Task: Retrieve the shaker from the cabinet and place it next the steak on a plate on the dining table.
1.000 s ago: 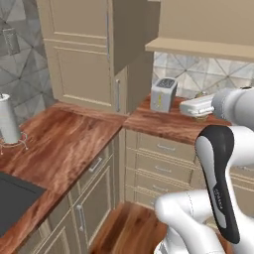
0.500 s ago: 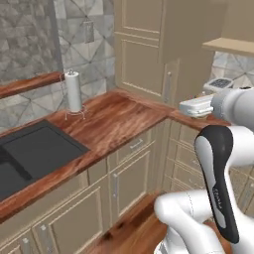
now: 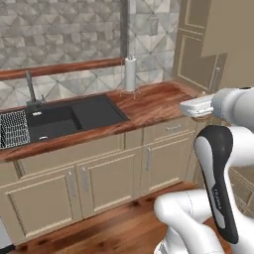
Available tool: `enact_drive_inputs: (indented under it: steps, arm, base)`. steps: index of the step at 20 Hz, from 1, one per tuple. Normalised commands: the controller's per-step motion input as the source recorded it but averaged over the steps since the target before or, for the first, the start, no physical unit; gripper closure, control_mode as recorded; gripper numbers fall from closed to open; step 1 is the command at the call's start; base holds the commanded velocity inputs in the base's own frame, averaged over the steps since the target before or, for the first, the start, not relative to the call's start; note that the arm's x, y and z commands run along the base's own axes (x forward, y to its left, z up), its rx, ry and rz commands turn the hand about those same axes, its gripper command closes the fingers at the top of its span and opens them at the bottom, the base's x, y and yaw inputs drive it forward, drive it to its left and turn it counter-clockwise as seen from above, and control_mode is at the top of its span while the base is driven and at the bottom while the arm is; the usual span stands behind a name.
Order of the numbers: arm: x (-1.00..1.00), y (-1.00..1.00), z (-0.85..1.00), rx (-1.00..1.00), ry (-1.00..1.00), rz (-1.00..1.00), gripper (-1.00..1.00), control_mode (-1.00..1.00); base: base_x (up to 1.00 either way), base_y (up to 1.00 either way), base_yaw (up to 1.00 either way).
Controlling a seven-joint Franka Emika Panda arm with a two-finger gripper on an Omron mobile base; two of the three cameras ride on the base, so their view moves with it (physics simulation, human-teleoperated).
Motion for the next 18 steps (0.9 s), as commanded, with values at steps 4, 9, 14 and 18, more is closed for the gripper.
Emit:
enact_drive_inputs:
  steps: [4, 9, 14, 18]
  arm:
    - [0.0, 0.0, 0.0, 0.0, 0.0, 0.0, 1.0, 1.0]
    - [0.0, 0.0, 0.0, 0.0, 0.0, 0.0, 1.0, 1.0]
    - [0.0, 0.0, 0.0, 0.0, 0.0, 0.0, 1.0, 1.0]
    - [0.0, 0.0, 0.0, 0.0, 0.0, 0.0, 1.0, 1.0]
  base:
    - [-0.58, 0.04, 0.68]
    - [-0.33, 0.07, 0.79]
    - [-0.13, 0.1, 0.82]
    - [0.13, 0.16, 0.76]
